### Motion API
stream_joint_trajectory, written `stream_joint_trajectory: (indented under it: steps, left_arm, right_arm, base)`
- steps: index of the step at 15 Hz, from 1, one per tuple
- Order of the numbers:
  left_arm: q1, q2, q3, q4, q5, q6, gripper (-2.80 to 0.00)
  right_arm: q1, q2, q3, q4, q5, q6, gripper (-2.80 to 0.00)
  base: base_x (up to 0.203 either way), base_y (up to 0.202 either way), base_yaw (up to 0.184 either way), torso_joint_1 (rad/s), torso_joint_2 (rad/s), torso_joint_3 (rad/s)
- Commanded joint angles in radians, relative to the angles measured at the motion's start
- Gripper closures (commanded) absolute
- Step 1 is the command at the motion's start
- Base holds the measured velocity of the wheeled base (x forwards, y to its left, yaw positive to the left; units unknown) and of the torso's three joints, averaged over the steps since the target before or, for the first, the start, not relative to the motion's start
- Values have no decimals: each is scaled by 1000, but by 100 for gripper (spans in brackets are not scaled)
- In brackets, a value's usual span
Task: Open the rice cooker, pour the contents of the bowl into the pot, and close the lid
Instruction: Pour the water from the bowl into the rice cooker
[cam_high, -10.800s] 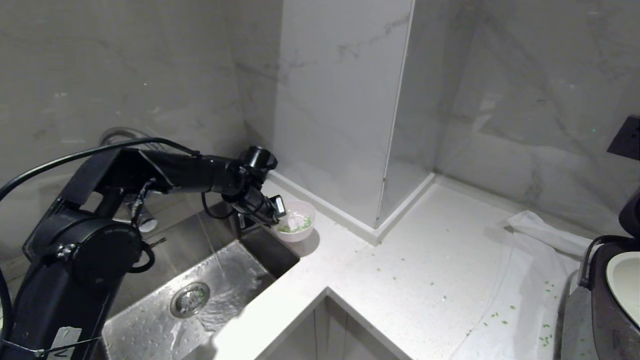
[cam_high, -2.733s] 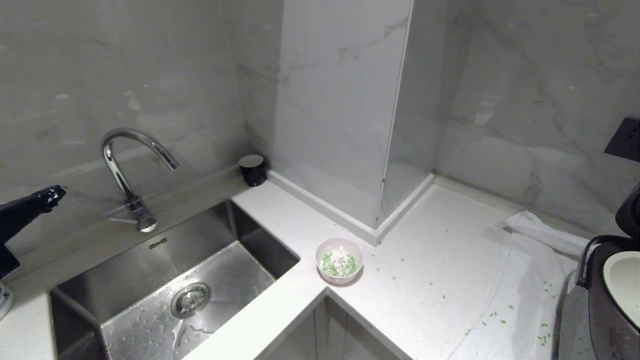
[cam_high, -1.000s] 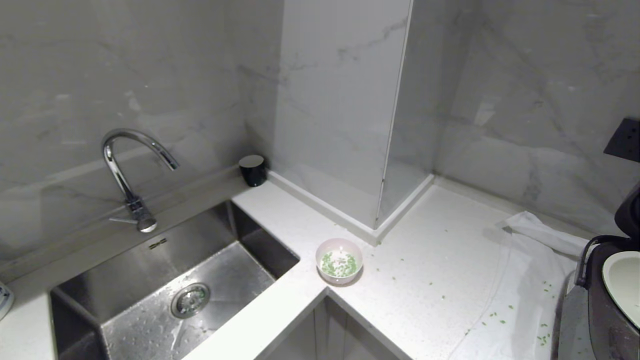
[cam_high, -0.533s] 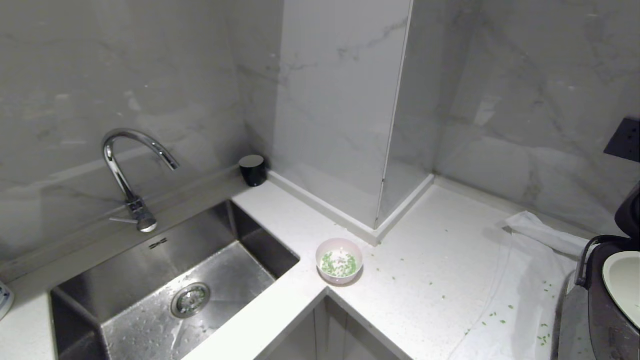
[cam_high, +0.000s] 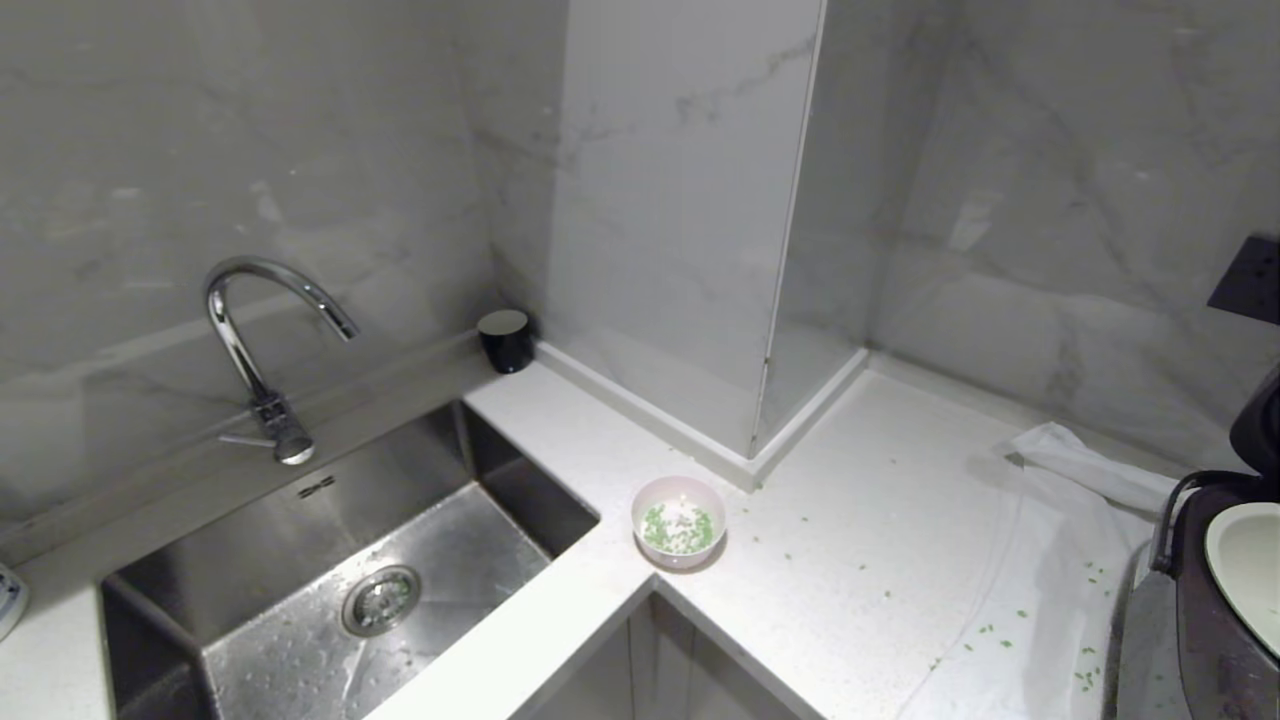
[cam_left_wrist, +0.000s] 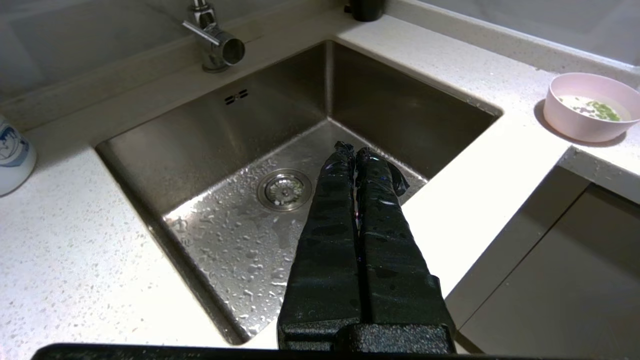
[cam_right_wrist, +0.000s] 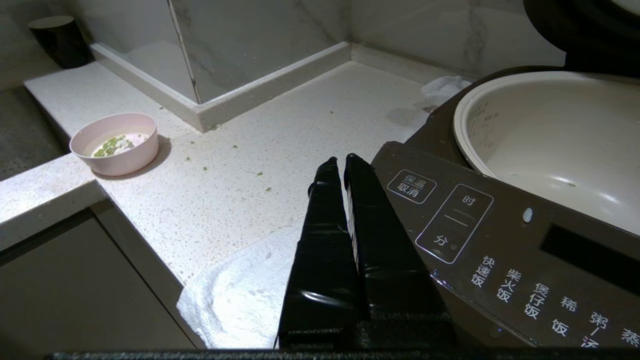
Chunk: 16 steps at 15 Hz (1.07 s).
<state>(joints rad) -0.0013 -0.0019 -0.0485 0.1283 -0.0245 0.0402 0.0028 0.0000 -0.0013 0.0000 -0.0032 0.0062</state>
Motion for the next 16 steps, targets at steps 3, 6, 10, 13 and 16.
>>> stream_joint_trajectory:
  steps: [3, 6, 10, 13, 16]
  left_arm:
    - [0, 2, -1, 2, 0, 0, 0]
    - [1, 2, 0, 2, 0, 0, 0]
    - [0, 2, -1, 2, 0, -2, 0]
    - [1, 2, -1, 2, 0, -3, 0]
    - [1, 2, -1, 2, 15, -16, 0]
  right_arm:
    - [0, 0, 1, 0, 0, 0, 0]
    - [0, 0, 1, 0, 0, 0, 0]
    - [0, 0, 1, 0, 0, 0, 0]
    - [0, 0, 1, 0, 0, 0, 0]
    - [0, 0, 1, 0, 0, 0, 0]
  base:
    - [0, 0, 0, 0, 0, 0]
    - [2, 7, -127, 9, 5, 4]
    - [2, 8, -173, 1, 3, 4]
    - [1, 6, -179, 2, 5, 2]
    - [3, 8, -174, 0, 2, 3]
